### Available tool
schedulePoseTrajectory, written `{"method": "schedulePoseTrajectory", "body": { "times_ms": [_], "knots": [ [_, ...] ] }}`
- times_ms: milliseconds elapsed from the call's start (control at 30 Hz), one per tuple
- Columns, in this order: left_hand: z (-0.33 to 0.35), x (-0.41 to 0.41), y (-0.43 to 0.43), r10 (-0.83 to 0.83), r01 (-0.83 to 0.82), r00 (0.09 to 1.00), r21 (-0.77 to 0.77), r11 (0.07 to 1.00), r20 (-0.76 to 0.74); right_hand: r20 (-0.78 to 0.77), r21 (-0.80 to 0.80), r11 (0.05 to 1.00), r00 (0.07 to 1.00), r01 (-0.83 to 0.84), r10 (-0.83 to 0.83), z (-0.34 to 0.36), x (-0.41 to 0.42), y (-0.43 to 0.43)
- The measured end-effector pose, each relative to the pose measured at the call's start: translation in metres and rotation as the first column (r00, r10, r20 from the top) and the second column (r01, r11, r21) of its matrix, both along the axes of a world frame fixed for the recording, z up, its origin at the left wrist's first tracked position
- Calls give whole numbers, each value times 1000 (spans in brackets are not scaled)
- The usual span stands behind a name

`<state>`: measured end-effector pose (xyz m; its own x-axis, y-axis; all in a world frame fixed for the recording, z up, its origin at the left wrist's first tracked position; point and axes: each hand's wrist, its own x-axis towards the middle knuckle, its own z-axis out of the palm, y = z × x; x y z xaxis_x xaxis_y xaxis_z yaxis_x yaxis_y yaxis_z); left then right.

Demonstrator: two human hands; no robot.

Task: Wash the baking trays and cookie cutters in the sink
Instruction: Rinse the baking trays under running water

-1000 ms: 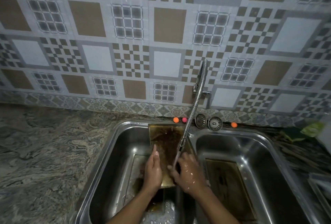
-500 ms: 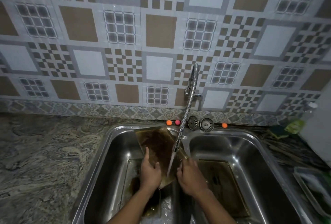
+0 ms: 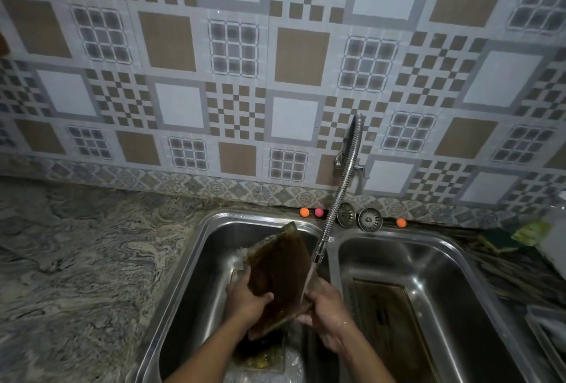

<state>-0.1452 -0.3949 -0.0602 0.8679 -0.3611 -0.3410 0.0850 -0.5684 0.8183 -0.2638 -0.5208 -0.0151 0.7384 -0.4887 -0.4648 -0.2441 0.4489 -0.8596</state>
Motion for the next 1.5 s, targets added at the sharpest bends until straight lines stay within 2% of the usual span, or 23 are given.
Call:
{"method": "schedulePoseTrajectory", "body": {
  "times_ms": [67, 100, 200, 267, 333, 400, 500, 533, 633, 733, 800, 833, 900, 933, 1000, 1067, 1100, 1133, 1267, 1300, 1367, 1433, 1500],
  "knots": [
    [2, 0, -8, -38, 34, 994, 37, 999, 100, -105, -393, 914, 993, -97, 61, -9, 0, 7],
    [13, -3, -13, -64, 69, 993, -45, 997, 101, -150, -531, 833, 985, -157, 89, -13, 0, 10],
    [41, -15, -29, -161, 119, 982, -332, 936, -103, -213, -696, 667, 964, -266, 162, -12, -4, 25],
    [46, -20, -39, -163, 50, 957, -417, 907, -240, -175, -733, 610, 950, -301, 259, -8, -8, 31],
    [44, -19, -41, -56, -107, 938, -441, 891, -342, -181, -756, 524, 894, -393, 410, -9, -13, 35],
    [44, -13, -36, 36, -187, 943, -434, 882, -332, -217, -730, 477, 827, -490, 518, -7, -16, 35],
    [44, -6, -27, 111, -263, 928, -414, 871, -356, -167, -719, 566, 890, -404, 424, -4, -20, 27],
    [45, -6, -24, 129, -304, 907, -409, 861, -402, -190, -736, 554, 904, -389, 382, -5, -21, 22],
    [39, -8, -18, 146, -395, 840, -406, 824, -523, -435, -714, 444, 840, -541, 323, -5, -19, 2],
    [36, -15, -12, 134, -455, 787, -420, 785, -602, -622, -620, 448, 751, -644, 220, -3, -3, -19],
    [32, -21, -9, 119, -499, 735, -414, 761, -667, -744, -577, 325, 647, -749, 169, -4, 10, -23],
    [32, -24, -7, 115, -510, 715, -402, 761, -690, -762, -567, 251, 615, -785, 203, -2, 14, -20],
    [32, -29, -4, 110, -511, 702, -391, 765, -703, -710, -578, 162, 590, -800, 385, 9, 12, -11],
    [31, -30, -4, 102, -513, 693, -388, 766, -714, -685, -572, 150, 570, -807, 454, 10, 10, -10],
    [33, -33, -5, 86, -517, 678, -389, 762, -730, -694, -512, 225, 554, -829, 460, 10, 8, -19],
    [36, -36, -9, 55, -512, 672, -409, 755, -739, -784, -502, 258, 560, -825, 268, 5, 15, -32],
    [38, -38, -10, 49, -516, 668, -414, 750, -743, -826, -500, 238, 541, -832, 156, 4, 19, -33],
    [39, -40, -9, 41, -515, 670, -424, 745, -742, -831, -509, 218, 541, -833, 126, 3, 23, -31],
    [40, -40, -7, 12, -488, 687, -448, 749, -727, -683, -558, 186, 575, -809, 450, 4, 29, -10],
    [42, -41, -7, 4, -478, 691, -453, 752, -723, -675, -561, 208, 588, -801, 446, 2, 28, -13],
    [45, -40, -6, -18, -454, 698, -463, 761, -715, -703, -592, 306, 663, -746, 257, -7, 35, -32],
    [51, -40, -4, -40, -434, 708, -479, 763, -705, -749, -571, 390, 653, -722, 113, -13, 44, -48],
    [53, -39, -2, -40, -450, 704, -489, 748, -709, -778, -562, 338, 622, -755, 93, -17, 54, -49]
  ]
}}
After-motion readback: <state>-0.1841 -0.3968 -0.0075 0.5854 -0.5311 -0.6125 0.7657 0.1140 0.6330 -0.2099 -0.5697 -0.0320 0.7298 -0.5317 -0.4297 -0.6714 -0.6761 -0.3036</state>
